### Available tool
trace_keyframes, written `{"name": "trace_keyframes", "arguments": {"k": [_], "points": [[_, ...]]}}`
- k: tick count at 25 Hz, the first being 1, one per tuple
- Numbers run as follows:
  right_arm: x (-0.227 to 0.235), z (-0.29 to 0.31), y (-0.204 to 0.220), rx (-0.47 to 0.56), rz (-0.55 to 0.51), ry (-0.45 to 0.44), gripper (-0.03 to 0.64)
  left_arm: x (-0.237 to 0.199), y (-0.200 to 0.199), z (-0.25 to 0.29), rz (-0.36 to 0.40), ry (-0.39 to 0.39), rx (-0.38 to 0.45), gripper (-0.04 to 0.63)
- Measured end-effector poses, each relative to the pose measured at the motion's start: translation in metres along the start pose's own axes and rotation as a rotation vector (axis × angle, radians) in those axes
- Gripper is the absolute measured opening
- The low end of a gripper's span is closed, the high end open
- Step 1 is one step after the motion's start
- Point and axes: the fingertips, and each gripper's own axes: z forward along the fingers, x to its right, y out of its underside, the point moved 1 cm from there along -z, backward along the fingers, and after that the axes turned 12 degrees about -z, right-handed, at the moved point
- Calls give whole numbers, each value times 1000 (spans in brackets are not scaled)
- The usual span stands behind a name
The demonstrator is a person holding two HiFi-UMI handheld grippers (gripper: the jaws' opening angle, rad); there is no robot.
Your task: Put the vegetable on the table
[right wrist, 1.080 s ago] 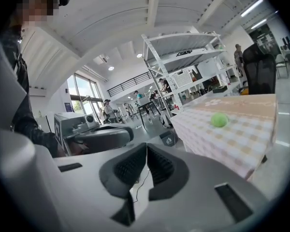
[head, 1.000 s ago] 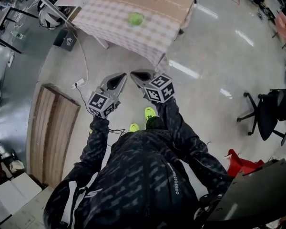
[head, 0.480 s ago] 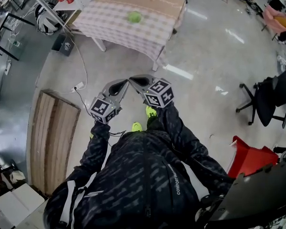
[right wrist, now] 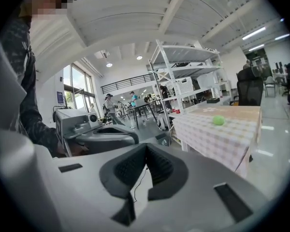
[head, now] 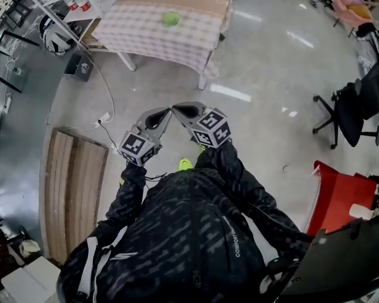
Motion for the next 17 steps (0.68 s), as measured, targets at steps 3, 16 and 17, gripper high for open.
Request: {"name": "trace_keyframes", "arguments": {"k": [3, 16, 17], "points": [[-10, -3, -2, 15, 13, 3, -15, 7, -1, -7, 10, -2, 5, -5], [-51, -6, 11, -45, 41, -75, -15, 31, 3, -37, -23, -51, 4, -5], [-60, -8, 15, -60, 49, -90, -15, 37, 7, -44, -41, -61, 3, -5]]}}
